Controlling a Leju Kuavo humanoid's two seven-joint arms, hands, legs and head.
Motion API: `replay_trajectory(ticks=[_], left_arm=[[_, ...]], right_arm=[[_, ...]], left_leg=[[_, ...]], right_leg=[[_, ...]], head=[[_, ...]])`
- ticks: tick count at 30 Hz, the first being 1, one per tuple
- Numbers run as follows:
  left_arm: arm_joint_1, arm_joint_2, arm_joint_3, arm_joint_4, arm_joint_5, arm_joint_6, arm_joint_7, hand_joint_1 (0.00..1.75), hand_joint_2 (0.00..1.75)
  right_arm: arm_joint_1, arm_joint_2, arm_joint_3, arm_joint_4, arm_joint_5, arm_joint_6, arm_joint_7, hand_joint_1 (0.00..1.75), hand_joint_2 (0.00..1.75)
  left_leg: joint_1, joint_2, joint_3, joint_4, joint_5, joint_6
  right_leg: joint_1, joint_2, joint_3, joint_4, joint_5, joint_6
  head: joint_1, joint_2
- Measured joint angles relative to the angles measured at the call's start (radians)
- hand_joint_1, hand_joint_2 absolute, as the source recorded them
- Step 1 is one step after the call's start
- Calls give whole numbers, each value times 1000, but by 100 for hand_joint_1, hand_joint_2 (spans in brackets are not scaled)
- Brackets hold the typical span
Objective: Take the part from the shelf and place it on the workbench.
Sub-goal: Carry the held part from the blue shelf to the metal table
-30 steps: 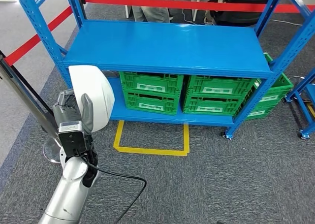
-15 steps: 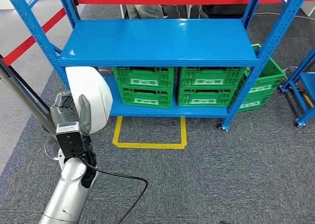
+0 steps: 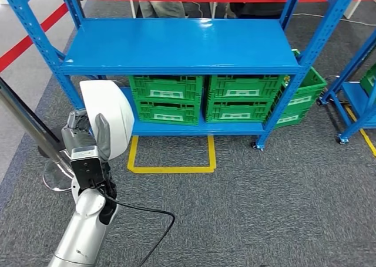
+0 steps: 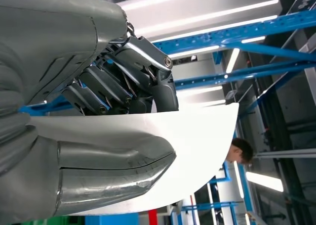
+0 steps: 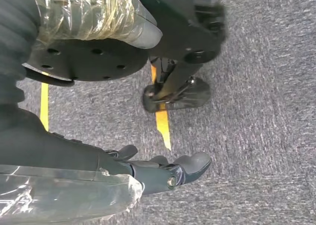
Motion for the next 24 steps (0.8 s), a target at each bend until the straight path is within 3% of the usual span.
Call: replay_trajectory(ticks=[1, 2, 3, 5, 7, 8, 11, 13, 15, 16, 17, 18, 19, 21, 22, 24], left_arm=[[1, 0, 2, 1, 1, 0, 0, 175, 175], [1, 0, 3, 1, 1, 0, 1, 175, 175], [2, 0, 4, 2, 2, 0, 1, 175, 175], [1, 0, 7, 2, 2, 0, 2, 175, 175], [-1, 0, 10, 2, 2, 0, 2, 175, 175], [-2, 0, 11, 2, 2, 0, 2, 175, 175], [-3, -1, 13, 2, 2, -1, 2, 175, 175], [-3, -1, 13, 2, 7, -4, 4, 175, 175], [-2, 0, 14, 2, 18, -11, 7, 175, 175], [-2, 1, 14, 3, 25, -15, 8, 175, 175], [-1, 2, 15, 3, 31, -19, 9, 175, 175], [-1, 3, 15, 4, 37, -23, 9, 175, 175], [-2, 3, 15, 4, 41, -26, 9, 175, 175], [-4, 2, 16, 4, 47, -33, 9, 175, 175], [-6, 2, 16, 4, 47, -35, 8, 175, 175], [-9, 0, 16, 4, 49, -36, 8, 175, 175]], right_arm=[[1, 0, 0, 0, 0, 1, -1, 0, 175], [2, 0, 0, 0, -1, 2, -1, 0, 175], [3, 0, 0, 0, -1, 2, -2, 0, 175], [3, 0, 0, 0, -1, 2, -2, 0, 175], [-1, 0, 0, 0, -1, 2, -3, 0, 175], [-2, 0, 0, 0, -1, 2, -3, 0, 175], [1, 0, 0, 0, -2, 2, -3, 0, 175], [2, 0, -1, 0, -4, 2, -3, 0, 175], [1, 0, -1, 0, -7, 1, -3, 0, 175], [2, 0, -1, 0, -8, 1, -2, 0, 175], [2, 0, -2, 0, -8, 1, -2, 0, 175], [3, 0, -3, 0, -9, 1, -2, 0, 175], [4, 0, -4, 0, -10, 1, -3, 0, 175], [3, 0, -8, 0, -12, 2, -5, 0, 175], [2, 0, -9, 0, -12, 2, -6, 0, 175], [2, 0, -13, 0, -13, 2, -6, 0, 175]], left_leg=[[-1, 7, -2, 0, 1, 0], [-1, 14, -4, 0, 3, 0], [-2, 21, -5, 1, 4, -1], [-2, 33, -4, 1, 6, -4], [-8, 42, -9, 5, 10, -13], [-10, 47, -12, 6, 12, -19], [-10, 55, -19, 14, 9, -34], [-7, 31, -42, 73, -39, -43], [-4, 7, -88, 196, -110, -49], [-4, 3, -108, 250, -132, -51], [-4, 2, -116, 277, -136, -50], [-4, 0, -108, 268, -120, -49], [-4, -2, -83, 225, -90, -46], [-2, -26, -19, 102, -31, -37], [-2, -37, 3, 55, -20, -34], [-2, -45, 13, 22, -21, -28]], right_leg=[[-2, -2, -22, 50, -14, 4], [-3, -4, -29, 67, -11, 7], [-4, -6, -15, 44, 11, 8], [-4, -26, 54, -87, 78, 7], [1, -49, 109, -197, 111, -1], [3, -53, 115, -215, 111, -5], [3, -37, 109, -217, 121, -25], [-1, -26, 105, -221, 130, -39], [0, -14, 98, -220, 136, -47], [0, -7, 95, -220, 138, -48], [1, 1, 92, -219, 140, -49], [1, 9, 90, -217, 142, -48], [2, 18, 89, -215, 142, -47], [3, 33, 85, -209, 143, -44], [4, 40, 79, -206, 144, -40], [4, 50, 65, -202, 150, -29]], head=[[0, 0], [0, 0], [0, 0], [0, 0], [-1, 0], [-1, 0], [-1, 0], [-5, 0], [-7, 0], [-7, 0], [-7, 0], [-7, 0], [-7, 0], [-7, 0], [-7, 0], [-6, 0]])
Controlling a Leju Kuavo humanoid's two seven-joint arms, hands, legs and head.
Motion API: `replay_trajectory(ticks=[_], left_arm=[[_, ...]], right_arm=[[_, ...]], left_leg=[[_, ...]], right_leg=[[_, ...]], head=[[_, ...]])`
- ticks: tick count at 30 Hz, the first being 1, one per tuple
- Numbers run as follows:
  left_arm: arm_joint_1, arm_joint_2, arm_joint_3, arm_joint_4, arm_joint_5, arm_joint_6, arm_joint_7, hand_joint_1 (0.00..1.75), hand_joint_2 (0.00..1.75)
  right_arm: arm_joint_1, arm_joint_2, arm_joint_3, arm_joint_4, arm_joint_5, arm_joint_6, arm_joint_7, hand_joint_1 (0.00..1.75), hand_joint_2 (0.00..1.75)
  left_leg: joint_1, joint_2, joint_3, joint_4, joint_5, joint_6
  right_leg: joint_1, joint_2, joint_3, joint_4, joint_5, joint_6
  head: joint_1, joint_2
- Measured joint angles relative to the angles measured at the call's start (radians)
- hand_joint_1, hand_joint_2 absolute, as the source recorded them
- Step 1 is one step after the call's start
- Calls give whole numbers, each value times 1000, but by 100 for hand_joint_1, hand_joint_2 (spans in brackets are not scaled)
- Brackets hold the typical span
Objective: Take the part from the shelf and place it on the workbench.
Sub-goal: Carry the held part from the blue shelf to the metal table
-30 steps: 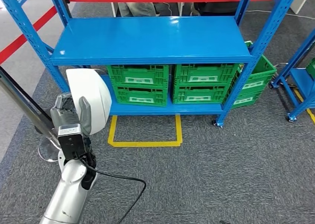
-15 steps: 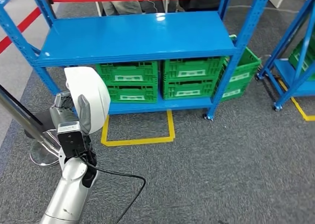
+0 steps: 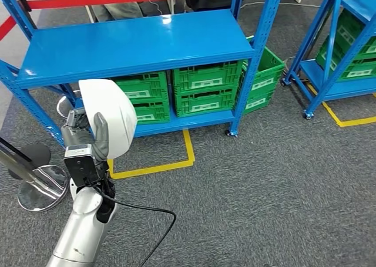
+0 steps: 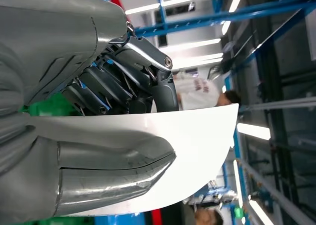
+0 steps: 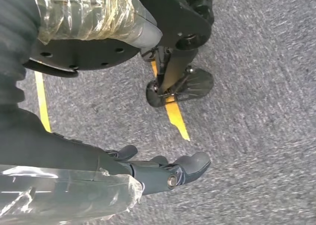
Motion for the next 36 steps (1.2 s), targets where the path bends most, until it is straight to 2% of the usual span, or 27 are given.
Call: replay_trajectory(ticks=[2, 3, 4, 6, 7, 8, 9, 10, 12, 13, 14, 16, 17, 18, 20, 22, 23, 24, 25, 26, 28, 30, 32, 33, 34, 36], left_arm=[[-1, -3, 0, 0, 1, 0, 0, 175, 175], [-2, -5, 0, 0, 1, 0, 0, 175, 175], [-3, -6, 0, 0, 1, 0, 0, 175, 175], [-2, -8, 0, 0, 1, 0, 0, 175, 175], [-1, -8, 0, 0, 1, 0, 0, 175, 175], [-1, -8, 0, 0, 1, 0, 0, 175, 175], [-1, -8, 0, 0, 1, 0, 0, 175, 175], [-1, -8, 0, 0, 2, 0, 0, 175, 175], [-2, -10, 0, 0, 4, -2, -2, 175, 175], [-3, -10, 0, 0, 6, -3, -5, 175, 175], [-4, -11, 1, 0, 7, -6, -9, 175, 175], [-6, -11, 1, 0, 11, -13, -17, 175, 175], [-6, -11, 1, 0, 14, -16, -21, 175, 175], [-7, -11, 1, 0, 16, -18, -25, 175, 175], [-8, -8, 4, -1, 20, -20, -33, 175, 175], [-5, 0, 9, -2, 24, -24, -39, 175, 175], [-3, 4, 13, -2, 25, -28, -42, 175, 175], [-1, 8, 17, -2, 25, -31, -45, 175, 175], [-1, 11, 21, -2, 25, -34, -48, 175, 175], [0, 14, 25, -3, 24, -35, -51, 175, 175], [-1, 17, 30, -6, 21, -36, -53, 175, 175], [-1, 20, 33, -8, 18, -37, -54, 175, 175], [0, 20, 35, -11, 17, -37, -55, 175, 175], [-1, 20, 37, -12, 17, -37, -55, 175, 175], [-1, 20, 39, -13, 16, -37, -56, 175, 175], [-1, 20, 43, -14, 14, -37, -58, 175, 175]], right_arm=[[4, 0, -3, 0, 0, 0, 0, 0, 175], [5, -1, -4, 0, 0, 0, 0, 0, 175], [4, -1, -4, 0, -1, -1, 0, 0, 175], [2, -1, -4, 0, -1, -1, 0, 0, 175], [2, -1, -4, 0, -1, -1, 0, 0, 175], [2, -1, -5, 0, -1, -1, 0, 0, 175], [3, -1, -5, 0, -1, 0, 0, 0, 175], [4, -1, -6, 0, -1, 0, 0, 0, 175], [3, -1, -8, -1, -1, 0, 0, 0, 175], [1, -1, -8, -1, -2, 0, 0, 0, 175], [0, -1, -9, -1, -2, 1, -1, 0, 175], [1, -1, -10, -1, -2, 2, -1, 0, 175], [3, -1, -10, -1, -2, 3, -1, 0, 175], [4, -1, -10, -1, -2, 3, -1, 0, 175], [3, -1, -10, -1, 0, 5, -2, 0, 175], [2, -2, -10, -2, 3, 7, -2, 0, 175], [2, -2, -10, -2, 3, 8, -2, 0, 175], [3, -2, -10, -2, 4, 9, -2, 0, 175], [4, -2, -10, -2, 5, 10, -2, 0, 175], [4, -2, -10, -2, 5, 11, -2, 0, 175], [2, -2, -10, -2, 6, 12, -2, 0, 175], [1, -2, -10, -2, 7, 13, -2, 0, 175], [3, -2, -10, -2, 8, 13, -2, 0, 175], [5, -3, -10, -2, 8, 13, -2, 0, 175], [5, -3, -10, -2, 9, 12, -2, 0, 175], [3, -4, -10, -2, 9, 12, -1, 0, 175]], left_leg=[[2, 11, -3, -7, 3, 9], [4, 18, -3, -10, 6, 14], [6, 26, -4, -13, 9, 19], [4, 41, -7, -14, 11, 24], [3, 50, -8, -13, 11, 24], [2, 58, -9, -13, 11, 25], [1, 65, -9, -13, 12, 25], [0, 72, -9, -13, 12, 25], [-2, 84, -8, -12, 11, 23], [-5, 88, -9, -11, 12, 19], [-7, 93, -10, -10, 12, 15], [-9, 105, -12, -9, 15, 5], [-8, 105, -12, -7, 12, 0], [-7, 96, -16, 4, 1, -5], [-3, 64, -46, 79, -53, -15], [-1, 49, -100, 204, -114, -20], [-1, 47, -118, 248, -126, -22], [-1, 47, -122, 259, -118, -22], [-1, 46, -108, 233, -92, -21], [0, 40, -81, 179, -56, -19], [4, 12, -25, 63, -7, -14], [5, -8, -7, 14, -3, -8], [4, 0, -9, 6, -2, 2], [5, 7, -10, 3, 0, 8], [6, 14, -9, 0, 3, 13], [6, 31, -10, -2, 5, 20]], right_leg=[[-1, 1, -10, 2, 1, 11], [0, -8, -19, 18, -12, 16], [0, -21, -37, 54, -35, 21], [-3, -47, -95, 181, -101, 30], [-4, -51, -122, 242, -125, 33], [-5, -54, -136, 278, -133, 35], [-6, -55, -131, 273, -122, 35], [-6, -59, -106, 231, -95, 33], [-2, -83, -29, 90, -36, 26], [1, -96, 1, 36, -21, 22], [5, -104, 17, 5, -16, 17], [8, -98, 19, -5, -16, 9], [6, -92, 18, -7, -13, 4], [4, -86, 17, -9, -9, -3], [0, -74, 17, -14, -2, -15], [0, -59, 13, -14, 1, -20], [1, -51, 11, -13, 2, -20], [1, -42, 10, -12, 2, -21], [1, -33, 10, -10, 2, -20], [0, -25, 10, -8, 2, -20], [2, -10, 4, 0, 1, -15], [3, 1, -9, 7, 3, -4], [1, 7, -20, 9, 7, 8], [1, 0, -26, 15, 1, 13], [0, -13, -39, 40, -15, 18], [-1, -43, -90, 148, -73, 27]], head=[[0, 0], [4, 0], [8, 0], [15, 0], [15, 0], [15, 0], [15, 0], [15, 0], [16, 0], [15, 0], [14, 0], [13, 0], [14, 0], [13, 0], [11, 0], [10, 0], [10, 0], [10, 0], [10, 0], [9, 0], [10, 0], [10, 0], [10, 0], [12, 0], [16, 0], [24, 0]])
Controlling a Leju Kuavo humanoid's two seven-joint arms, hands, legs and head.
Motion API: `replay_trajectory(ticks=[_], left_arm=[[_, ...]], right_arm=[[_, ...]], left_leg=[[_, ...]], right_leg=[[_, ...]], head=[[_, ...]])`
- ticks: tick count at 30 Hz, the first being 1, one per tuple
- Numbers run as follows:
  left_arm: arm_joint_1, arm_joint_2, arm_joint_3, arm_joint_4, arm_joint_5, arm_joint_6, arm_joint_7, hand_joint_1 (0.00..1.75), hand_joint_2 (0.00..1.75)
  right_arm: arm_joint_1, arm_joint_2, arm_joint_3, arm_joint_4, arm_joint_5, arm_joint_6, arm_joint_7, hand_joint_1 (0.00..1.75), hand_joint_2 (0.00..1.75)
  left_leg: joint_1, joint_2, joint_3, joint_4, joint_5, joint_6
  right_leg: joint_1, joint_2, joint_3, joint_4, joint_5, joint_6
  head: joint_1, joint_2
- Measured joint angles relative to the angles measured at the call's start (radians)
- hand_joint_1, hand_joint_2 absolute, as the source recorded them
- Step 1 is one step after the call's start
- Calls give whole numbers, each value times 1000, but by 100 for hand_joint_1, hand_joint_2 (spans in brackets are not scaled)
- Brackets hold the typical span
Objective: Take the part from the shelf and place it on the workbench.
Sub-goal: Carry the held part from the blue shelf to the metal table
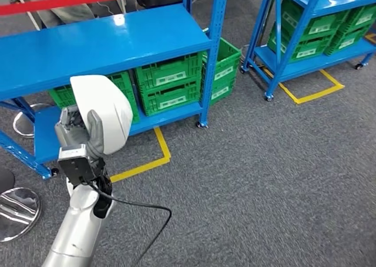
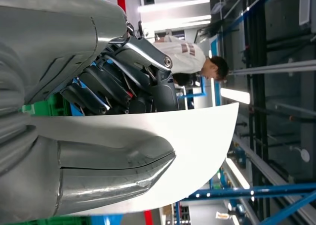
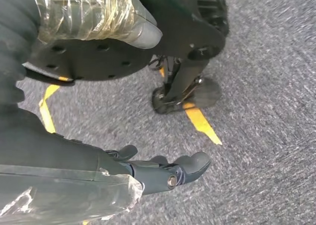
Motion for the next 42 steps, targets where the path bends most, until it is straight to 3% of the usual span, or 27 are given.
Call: replay_trajectory(ticks=[2, 3, 4, 5, 7, 8, 9, 12, 14, 16, 17, 18, 19, 20, 22, 23, 25, 28, 30, 32, 33, 34, 36, 38, 40, 42], left_arm=[[2, 1, 4, 0, -3, 0, -2, 175, 175], [3, 1, 5, 0, -4, 0, -2, 175, 175], [3, 2, 6, 0, -5, 0, -3, 175, 175], [3, 2, 8, 0, -6, 0, -3, 175, 175], [2, 2, 11, 0, -7, 0, -4, 175, 175], [2, 2, 12, 0, -7, 0, -4, 175, 175], [3, 3, 14, 0, -8, 0, -5, 175, 175], [6, 4, 17, 0, -10, 0, -5, 175, 175], [8, 7, 19, -1, -14, -1, -6, 175, 175], [13, 11, 24, -1, -17, -2, -7, 175, 175], [17, 13, 26, -1, -18, -3, -7, 175, 175], [20, 14, 27, -1, -19, -4, -7, 175, 175], [22, 16, 28, -1, -19, -6, -7, 175, 175], [23, 16, 29, -1, -19, -8, -7, 175, 175], [23, 18, 30, -1, -20, -11, -7, 175, 175], [23, 18, 30, -1, -20, -12, -7, 175, 175], [24, 18, 31, -2, -22, -13, -8, 175, 175], [24, 17, 33, -3, -24, -14, -8, 175, 175], [24, 17, 36, -3, -26, -15, -8, 175, 175], [26, 17, 38, -4, -27, -16, -8, 175, 175], [27, 17, 39, -4, -27, -16, -8, 175, 175], [28, 17, 40, -4, -27, -17, -8, 175, 175], [28, 16, 41, -4, -27, -17, -8, 175, 175], [28, 16, 43, -6, -27, -17, -8, 175, 175], [28, 16, 44, -7, -28, -18, -8, 175, 175], [27, 16, 45, -7, -29, -18, -8, 175, 175]], right_arm=[[-1, 0, 0, 0, 1, -1, 0, 0, 175], [0, 0, 0, 0, 2, -1, 0, 0, 175], [1, 0, 0, 0, 2, -1, 1, 0, 175], [2, 0, 0, 0, 3, -1, 1, 0, 175], [0, 0, 0, 0, 3, 0, 1, 0, 175], [-2, 0, 0, 0, 3, 0, 1, 0, 175], [-3, 0, 0, 0, 4, 2, 2, 0, 175], [0, 0, 0, 0, 5, 5, 7, 0, 175], [1, 1, 0, 0, 6, 5, 12, 0, 175], [1, 1, 0, 0, 6, 6, 18, 0, 175], [1, 2, 0, 0, 6, 6, 19, 0, 175], [2, 2, 0, 0, 7, 6, 20, 0, 175], [3, 2, 0, 0, 7, 6, 21, 0, 175], [3, 2, 0, 0, 7, 7, 21, 0, 175], [3, 2, 0, 0, 8, 7, 22, 0, 175], [2, 2, 0, 0, 8, 7, 23, 0, 175], [3, 2, 0, 0, 9, 7, 23, 0, 175], [8, 2, 0, 0, 9, 7, 23, 0, 175], [8, 2, 0, 0, 9, 7, 23, 0, 175], [6, 2, 0, 0, 9, 7, 23, 0, 175], [6, 2, 0, 0, 9, 8, 23, 0, 175], [6, 2, 0, 0, 9, 8, 23, 0, 175], [7, 2, 0, 0, 9, 8, 23, 0, 175], [3, 2, 0, 0, 9, 8, 23, 0, 175], [0, 2, 0, 0, 9, 8, 23, 0, 175], [1, 2, 0, 0, 9, 8, 23, 0, 175]], left_leg=[[-2, 17, -1, 0, 0, 2], [-3, 25, -2, 1, 0, 2], [-3, 32, -1, 1, 0, 2], [-4, 38, -1, 1, -1, 2], [-7, 48, 0, 2, -2, -1], [-10, 53, 0, 2, -2, -5], [-12, 59, -1, 3, -2, -9], [-13, 66, 0, 5, -8, -24], [-10, 41, -20, 56, -48, -34], [-9, 19, -71, 175, -113, -40], [-9, 16, -97, 232, -134, -41], [-9, 16, -111, 263, -136, -41], [-8, 15, -109, 258, -118, -41], [-7, 13, -91, 217, -85, -40], [-4, -9, -35, 95, -20, -37], [-2, -19, -15, 49, -6, -35], [-3, -29, -4, 15, -8, -28], [-2, -13, -4, 7, -2, -12], [0, 1, -4, 4, 0, -3], [-1, 16, -5, 4, -1, 0], [-2, 23, -5, 4, -1, 1], [-2, 30, -5, 4, -1, 1], [-3, 42, -3, 4, -3, -1], [-7, 53, -1, 5, -5, -6], [-12, 66, -2, 5, -5, -14], [-11, 75, 0, 5, -7, -25]], right_leg=[[-2, -10, -54, 118, -45, 6], [-3, -11, -63, 138, -45, 7], [-3, -13, -50, 117, -25, 5], [-3, -18, -20, 61, 6, 3], [3, -49, 54, -76, 55, -7], [7, -62, 77, -119, 64, -12], [11, -71, 88, -138, 64, -17], [10, -53, 89, -146, 70, -32], [5, -40, 91, -153, 77, -43], [4, -25, 90, -154, 79, -49], [4, -16, 90, -153, 80, -49], [4, -7, 89, -152, 80, -49], [4, 2, 89, -151, 80, -49], [4, 11, 90, -149, 79, -49], [5, 28, 87, -142, 77, -45], [6, 34, 82, -138, 77, -41], [6, 45, 72, -134, 79, -30], [3, 39, 56, -119, 69, -16], [2, 10, 14, -31, 18, -7], [-1, -8, -46, 100, -39, 0], [-1, -11, -64, 139, -48, 2], [-2, -12, -65, 140, -39, 2], [-1, -25, -8, 34, 22, -3], [7, -56, 60, -93, 63, -12], [14, -66, 81, -136, 65, -22], [12, -50, 81, -142, 72, -33]], head=[[2, 0], [2, 0], [2, 0], [2, 0], [2, 0], [2, 0], [1, 0], [0, 0], [-3, 0], [-5, 0], [-5, 0], [-5, 0], [-5, 0], [-5, 0], [-6, 0], [-5, 0], [-5, 0], [-2, 0], [6, 0], [10, 0], [10, 0], [10, 0], [10, 0], [10, 0], [9, 0], [9, 0]])
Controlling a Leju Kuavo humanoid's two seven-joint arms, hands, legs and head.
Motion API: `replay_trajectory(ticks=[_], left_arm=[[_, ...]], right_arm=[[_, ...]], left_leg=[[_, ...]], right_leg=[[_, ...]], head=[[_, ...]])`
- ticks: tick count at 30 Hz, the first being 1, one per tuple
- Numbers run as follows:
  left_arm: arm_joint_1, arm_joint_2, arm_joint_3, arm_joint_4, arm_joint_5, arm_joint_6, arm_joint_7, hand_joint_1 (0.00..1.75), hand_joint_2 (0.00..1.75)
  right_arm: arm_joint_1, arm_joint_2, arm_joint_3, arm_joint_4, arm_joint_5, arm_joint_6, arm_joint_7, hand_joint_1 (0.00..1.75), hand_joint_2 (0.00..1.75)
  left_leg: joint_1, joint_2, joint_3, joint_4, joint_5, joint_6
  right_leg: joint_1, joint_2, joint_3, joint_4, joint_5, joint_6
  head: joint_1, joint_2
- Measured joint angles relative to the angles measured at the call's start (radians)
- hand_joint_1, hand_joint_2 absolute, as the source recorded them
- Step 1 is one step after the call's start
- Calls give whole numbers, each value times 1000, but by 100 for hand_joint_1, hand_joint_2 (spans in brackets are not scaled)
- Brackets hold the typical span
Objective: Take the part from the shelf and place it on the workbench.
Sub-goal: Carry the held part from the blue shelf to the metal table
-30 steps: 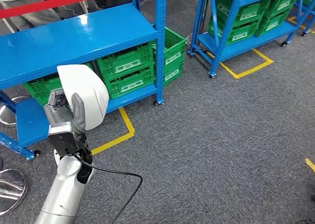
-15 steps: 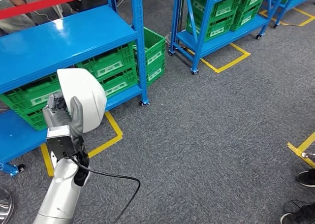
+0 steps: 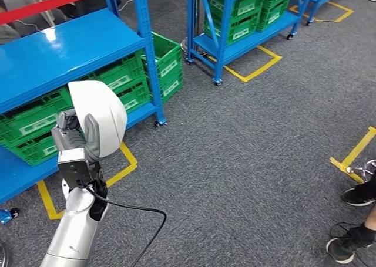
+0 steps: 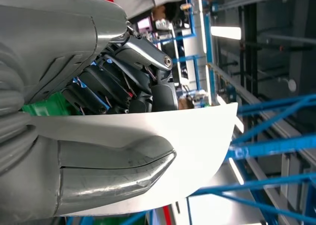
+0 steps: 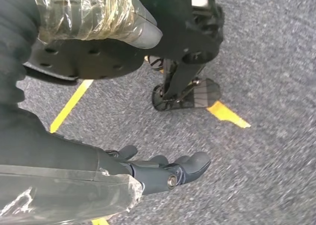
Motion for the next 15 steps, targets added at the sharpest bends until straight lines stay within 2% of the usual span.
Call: replay_trajectory(ticks=[2, 4, 5, 6, 7, 8, 9, 10, 11, 13, 15], left_arm=[[-1, 0, 0, -1, 0, 0, 0, 175, 175], [0, 2, 1, -1, 0, 0, 0, 175, 175], [2, 3, 2, -1, 0, 0, 0, 175, 175], [3, 4, 2, -1, 0, 0, 0, 175, 175], [4, 4, 2, -1, 0, 0, 0, 175, 175], [5, 4, 2, -1, 0, 0, 0, 175, 175], [4, 5, 2, -1, 0, 0, 0, 175, 175], [4, 5, 2, -1, 0, 0, 0, 175, 175], [4, 5, 3, -1, 0, 0, 0, 175, 175], [4, 5, 3, -1, 0, 0, 0, 175, 175], [3, 4, 4, -1, 0, 0, 0, 175, 175]], right_arm=[[2, 0, 0, 0, 0, 0, 0, 0, 175], [1, 0, 0, 0, 0, 0, 0, 0, 175], [0, 0, -1, 0, -1, 0, 0, 0, 175], [1, 0, -1, 0, -1, 0, 0, 0, 175], [2, 0, -1, 0, -1, 0, 0, 0, 175], [2, 0, -1, 0, -1, 0, 0, 0, 175], [2, 0, -1, 0, -1, 1, 0, 0, 175], [2, 0, -1, 0, -1, 1, 0, 0, 175], [1, 0, -1, 0, 0, 1, 0, 0, 175], [0, 0, -1, 0, 0, 1, 0, 0, 175], [3, 0, -1, 0, 0, 1, 0, 0, 175]], left_leg=[[2, -21, -11, 33, -30, -10], [3, -51, -57, 139, -92, -15], [3, -57, -87, 204, -119, -16], [3, -59, -109, 251, -131, -16], [3, -60, -118, 267, -124, -16], [4, -62, -109, 245, -98, -15], [4, -69, -85, 191, -60, -14], [7, -91, -56, 128, -27, -11], [10, -114, -30, 70, -7, -10], [13, -146, -8, 14, 1, -6], [12, -130, -9, 8, 2, 2]], right_leg=[[-5, 16, 2, -7, 7, -12], [-7, 33, 3, -9, 10, -19], [-7, 44, 3, -9, 10, -20], [-7, 55, 2, -8, 10, -20], [-7, 67, 2, -7, 10, -20], [-7, 79, 3, -6, 10, -20], [-8, 91, 3, -4, 10, -19], [-8, 102, 2, -1, 9, -17], [-8, 113, -2, 3, 9, -14], [-10, 133, -15, 8, 11, -3], [-14, 147, -26, 8, 15, 10]], head=[[-2, 0], [-5, 0], [-6, 0], [-6, 0], [-6, 0], [-6, 0], [-6, 0], [-6, 0], [-6, 0], [-5, 0], [-6, 0]])
